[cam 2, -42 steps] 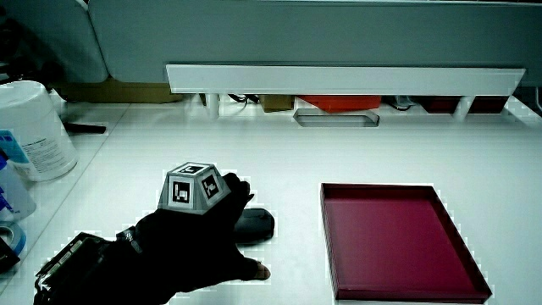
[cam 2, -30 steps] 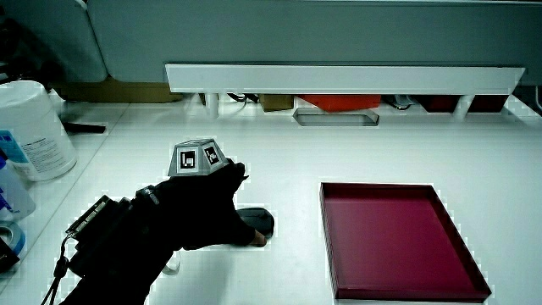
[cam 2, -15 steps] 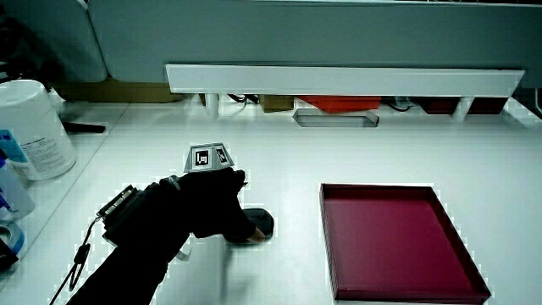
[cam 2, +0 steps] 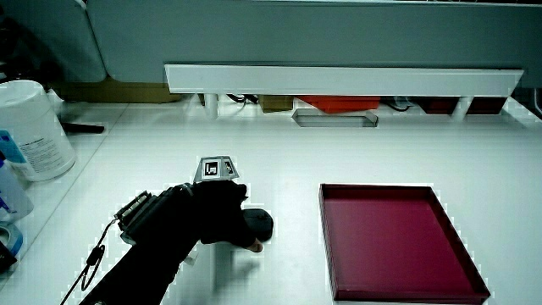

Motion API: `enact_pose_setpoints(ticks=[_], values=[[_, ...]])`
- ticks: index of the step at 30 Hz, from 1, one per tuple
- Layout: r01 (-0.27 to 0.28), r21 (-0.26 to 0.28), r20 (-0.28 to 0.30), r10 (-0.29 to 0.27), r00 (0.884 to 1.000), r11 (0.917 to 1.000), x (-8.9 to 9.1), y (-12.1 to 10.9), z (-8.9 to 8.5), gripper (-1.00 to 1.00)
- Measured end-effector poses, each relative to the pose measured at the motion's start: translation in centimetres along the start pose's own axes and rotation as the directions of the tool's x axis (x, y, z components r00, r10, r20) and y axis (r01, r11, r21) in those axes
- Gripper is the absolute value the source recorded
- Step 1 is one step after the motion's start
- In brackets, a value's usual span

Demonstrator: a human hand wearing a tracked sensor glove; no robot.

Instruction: Pick mouse from desk

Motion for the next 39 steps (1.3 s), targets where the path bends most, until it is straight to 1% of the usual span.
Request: enact_pose_setpoints(ticks=[1, 2, 3, 4, 5, 6, 9, 10, 12, 13, 14, 15, 16, 17, 18, 19, 20, 23, 24, 25, 26, 27, 28, 29, 30, 31, 32, 34, 35, 36, 37, 38, 39], values=[[0.011, 0.008, -0.001, -0.011, 1.0, 0.9999, 0.0, 0.1, -0.1, 0.0], [0.009, 0.003, 0.0, -0.009, 1.0, 1.0, 0.0, 0.0, -0.1, 0.0], [0.005, 0.01, 0.006, -0.005, 1.0, 0.9999, -0.1, 0.2, -0.3, 0.0], [0.018, 0.02, -0.001, -0.018, 1.0, 0.9996, -0.1, 0.2, -0.3, 0.0], [0.012, 0.022, -0.005, -0.012, 1.0, 0.9997, 0.0, 0.1, -0.3, 0.0], [0.023, 0.03, -0.002, -0.023, 1.0, 0.9993, 0.0, 0.3, -0.4, 0.0], [0.028, 0.036, -0.016, -0.027, 0.999, 0.999, 0.1, 0.2, -0.4, 0.16], [0.014, 0.036, -0.008, -0.013, 1.0, 0.9993, 0.1, 0.2, -0.5, 0.21], [0.023, 0.06, -0.023, -0.022, 0.999, 0.9979, 0.1, 0.4, -0.6, 0.32], [0.048, 0.084, -0.024, -0.046, 0.999, 0.9953, 0.0, 0.4, -0.7, 0.37], [0.04, 0.087, -0.025, -0.038, 0.999, 0.9954, 0.1, 0.3, -0.6, 0.42], [0.049, 0.104, -0.031, -0.046, 0.998, 0.9934, 0.0, 0.5, -0.7, 0.47], [0.056, 0.109, -0.03, -0.053, 0.998, 0.9925, 0.0, 0.5, -0.7, 0.53], [0.037, 0.103, -0.033, -0.034, 0.999, 0.994, 0.3, 0.1, -0.6, 0.58], [0.061, 0.118, -0.043, -0.056, 0.998, 0.9912, 0.1, 0.5, -0.8, 0.63], [0.063, 0.121, -0.045, -0.058, 0.997, 0.9907, 0.1, 0.5, -0.8, 0.68], [0.053, 0.118, -0.037, -0.048, 0.998, 0.9916, 0.2, 0.3, -0.7, 0.74], [0.072, 0.142, -0.054, -0.065, 0.996, 0.9872, 0.1, 0.4, -0.9, 0.89], [0.071, 0.134, -0.038, -0.067, 0.997, 0.9884, 0.0, 0.4, -0.9, 0.95], [0.084, 0.146, -0.051, -0.077, 0.996, 0.9856, 0.0, 0.3, -0.9, 1.0], [0.078, 0.149, -0.041, -0.073, 0.996, 0.9858, 0.0, 0.0, -0.8, 1.0], [0.084, 0.158, -0.041, -0.079, 0.996, 0.9839, 0.0, -0.1, -0.7, 1.0], [0.079, 0.156, -0.042, -0.074, 0.996, 0.9846, 0.1, -0.3, -0.5, 1.0], [0.102, 0.167, -0.046, -0.096, 0.994, 0.9807, 0.1, -0.3, -0.4, 1.0], [0.096, 0.171, -0.046, -0.089, 0.995, 0.9806, 0.5, -0.9, 0.0, 1.0], [0.108, 0.178, -0.056, -0.099, 0.994, 0.9781, 0.6, -1.1, 0.2, 1.0], [0.106, 0.18, -0.049, -0.099, 0.994, 0.9779, 0.9, -1.6, 0.5, 1.0], [0.119, 0.195, -0.061, -0.109, 0.992, 0.9736, 1.3, -2.4, 1.1, 1.0], [0.116, 0.198, -0.049, -0.108, 0.993, 0.9734, 1.5, -2.8, 1.3, 1.0], [0.13, 0.209, -0.059, -0.12, 0.991, 0.9693, 1.7, -3.0, 1.5, 1.0], [0.147, 0.213, -0.054, -0.138, 0.989, 0.9661, 1.9, -3.3, 1.7, 1.0], [0.142, 0.218, -0.059, -0.133, 0.989, 0.9654, 2.2, -3.7, 1.9, 1.0], [0.151, 0.221, -0.057, -0.142, 0.988, 0.9635, 2.5, -3.9, 2.0, 1.0]])
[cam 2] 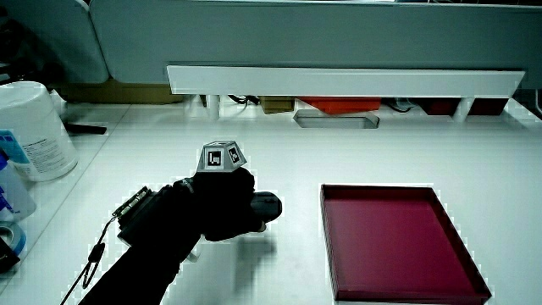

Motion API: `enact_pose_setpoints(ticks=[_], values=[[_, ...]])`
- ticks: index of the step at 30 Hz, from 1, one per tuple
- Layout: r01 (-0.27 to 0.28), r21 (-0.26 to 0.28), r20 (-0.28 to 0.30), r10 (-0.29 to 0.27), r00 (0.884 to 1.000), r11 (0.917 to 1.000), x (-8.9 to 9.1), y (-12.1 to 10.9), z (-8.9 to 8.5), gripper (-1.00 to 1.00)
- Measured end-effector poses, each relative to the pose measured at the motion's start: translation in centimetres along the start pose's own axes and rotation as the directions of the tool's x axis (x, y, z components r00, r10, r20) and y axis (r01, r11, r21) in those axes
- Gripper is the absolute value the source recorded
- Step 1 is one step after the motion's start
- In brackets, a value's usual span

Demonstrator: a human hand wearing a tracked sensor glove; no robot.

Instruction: Pick mouse from desk

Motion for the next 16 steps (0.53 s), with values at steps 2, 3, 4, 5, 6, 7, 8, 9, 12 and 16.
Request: enact_pose_setpoints(ticks=[2, 3, 4, 5, 6, 7, 8, 9, 12, 16], values=[[0.015, 0.004, 0.005, -0.015, 1.0, 0.9999, 0.6, -0.2, 0.5, 1.0], [0.019, 0.009, 0.008, -0.019, 1.0, 0.9998, 0.9, -0.2, 0.6, 1.0], [0.035, 0.014, -0.012, -0.035, 0.999, 0.9993, 1.2, -0.3, 0.8, 1.0], [0.039, 0.014, 0.0, -0.039, 0.999, 0.9991, 1.5, -0.3, 1.0, 1.0], [0.05, 0.025, -0.007, -0.05, 0.999, 0.9984, 1.9, -0.4, 1.3, 1.0], [0.057, 0.02, -0.006, -0.057, 0.998, 0.9981, 2.3, -0.5, 1.6, 1.0], [0.075, 0.03, -0.015, -0.075, 0.997, 0.9967, 2.8, -0.5, 1.8, 1.0], [0.071, 0.026, 0.004, -0.071, 0.997, 0.9971, 2.9, -0.4, 1.8, 1.0], [0.105, 0.035, -0.003, -0.105, 0.994, 0.9938, 4.4, -0.2, 2.6, 1.0], [0.134, 0.023, -0.014, -0.134, 0.991, 0.9907, 6.4, 0.2, 3.5, 1.0]])
